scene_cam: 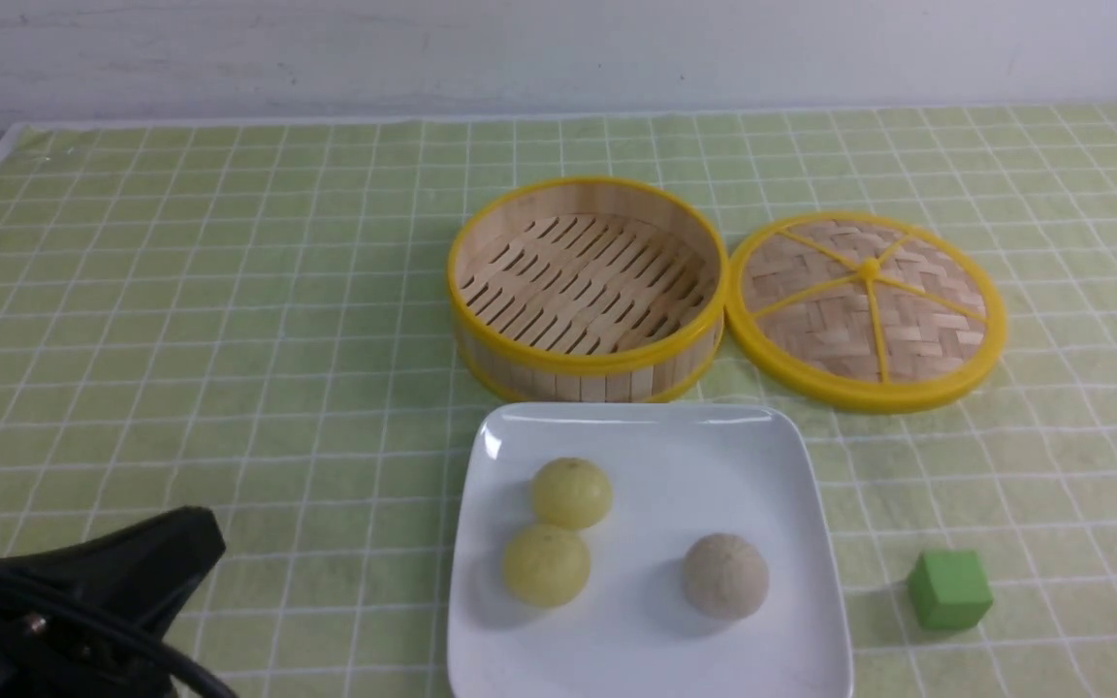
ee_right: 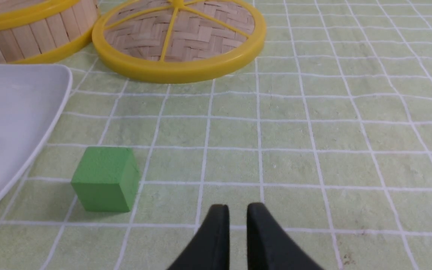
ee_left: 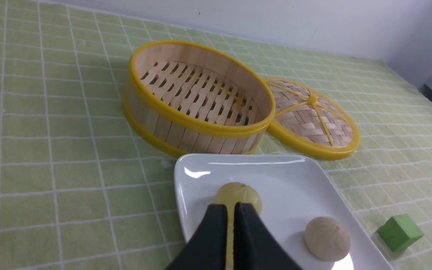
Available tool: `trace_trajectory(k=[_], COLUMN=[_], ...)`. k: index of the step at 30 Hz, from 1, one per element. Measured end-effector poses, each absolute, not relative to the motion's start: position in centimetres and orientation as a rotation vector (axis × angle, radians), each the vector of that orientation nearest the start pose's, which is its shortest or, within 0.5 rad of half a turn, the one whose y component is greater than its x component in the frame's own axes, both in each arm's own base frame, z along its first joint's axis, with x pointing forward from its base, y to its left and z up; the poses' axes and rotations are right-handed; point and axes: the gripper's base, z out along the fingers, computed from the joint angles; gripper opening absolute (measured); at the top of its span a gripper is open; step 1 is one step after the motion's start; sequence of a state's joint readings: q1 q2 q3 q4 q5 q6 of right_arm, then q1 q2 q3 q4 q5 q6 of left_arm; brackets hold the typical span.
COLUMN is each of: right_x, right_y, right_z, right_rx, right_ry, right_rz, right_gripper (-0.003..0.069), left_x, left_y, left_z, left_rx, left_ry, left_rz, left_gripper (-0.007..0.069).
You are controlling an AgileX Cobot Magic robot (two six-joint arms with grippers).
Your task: Put the steamed buns into the plate on the green tablecloth.
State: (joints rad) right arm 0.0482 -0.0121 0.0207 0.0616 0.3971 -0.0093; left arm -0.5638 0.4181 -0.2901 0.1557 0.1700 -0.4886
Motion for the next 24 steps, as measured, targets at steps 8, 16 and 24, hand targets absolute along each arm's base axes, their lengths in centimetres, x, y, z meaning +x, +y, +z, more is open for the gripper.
trace_trajectory(k=[8,16,24], right_x=[5.2,5.2,5.2], right_y=[0.5,0.5,0.5], right_z=[17.1,17.1,17.1], right_rx=[-0.017,-0.017,-0.017], right_ry=[1.889,1.889,1.889], right_rz=[0.088,0.088,0.088], right_gripper=[0.0102,0.0108,0.0119], left_x=[8.3,6.4,5.4], left_y=[-3.7,-0.8,0.1], left_z=[25.9,21.3,17.6], left_rx=[0.217,0.030,-0.056], left_ry=[1.845,1.806,1.815], left_rz=[-0.421,-0.164,-0.040], left_gripper=[0.0066,0.0073,0.0077])
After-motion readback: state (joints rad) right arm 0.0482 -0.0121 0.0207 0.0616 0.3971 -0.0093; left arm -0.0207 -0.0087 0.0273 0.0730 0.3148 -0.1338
